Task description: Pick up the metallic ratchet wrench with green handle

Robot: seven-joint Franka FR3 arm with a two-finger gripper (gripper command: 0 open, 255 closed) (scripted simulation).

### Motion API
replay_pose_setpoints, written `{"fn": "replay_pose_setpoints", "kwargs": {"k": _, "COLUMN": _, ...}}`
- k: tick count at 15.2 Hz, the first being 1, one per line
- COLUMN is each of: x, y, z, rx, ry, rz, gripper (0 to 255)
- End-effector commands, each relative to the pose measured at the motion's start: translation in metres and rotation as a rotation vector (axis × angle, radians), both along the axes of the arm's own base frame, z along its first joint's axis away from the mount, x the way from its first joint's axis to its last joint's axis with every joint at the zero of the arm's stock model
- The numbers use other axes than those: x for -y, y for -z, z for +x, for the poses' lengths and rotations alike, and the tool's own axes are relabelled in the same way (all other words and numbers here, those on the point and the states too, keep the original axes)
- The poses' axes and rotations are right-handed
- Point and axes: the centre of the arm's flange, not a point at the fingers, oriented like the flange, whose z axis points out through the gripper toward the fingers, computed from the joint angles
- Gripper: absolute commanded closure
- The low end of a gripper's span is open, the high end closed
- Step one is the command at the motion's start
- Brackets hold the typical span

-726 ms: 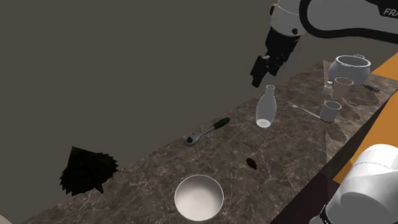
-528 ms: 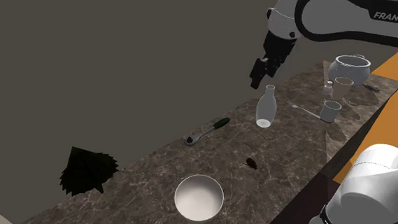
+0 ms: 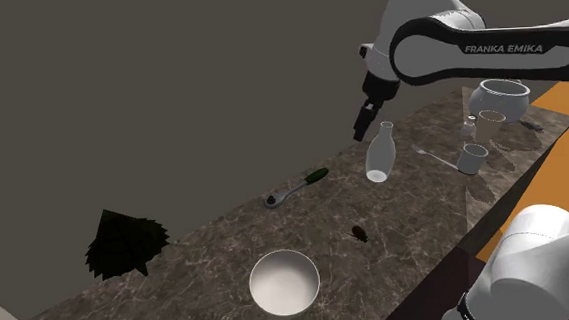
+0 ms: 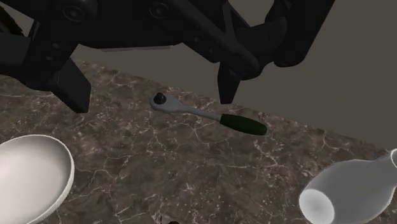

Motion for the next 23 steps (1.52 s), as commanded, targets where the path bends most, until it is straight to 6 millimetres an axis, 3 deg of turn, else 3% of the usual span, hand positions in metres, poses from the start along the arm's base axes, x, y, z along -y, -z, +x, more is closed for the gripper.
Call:
{"fn": "replay_pose_setpoints", "kwargs": {"k": 1, "x": 0.010, "y": 0.019, "z": 0.018, "rx": -0.008, "ry": -0.074, "rz": -0.010, "gripper": 0}}
{"fn": "replay_pose_setpoints", "kwargs": {"k": 12, "x": 0.051, "y": 0.125, "z": 0.117, "rx": -0.064, "ry": -0.450, "rz": -0.054, "gripper": 0}}
{"fn": "replay_pose_setpoints", "kwargs": {"k": 23, "x": 0.058, "y": 0.236, "z": 0.218, "rx": -0.119, "ry": -0.827, "rz": -0.098, "gripper": 0}}
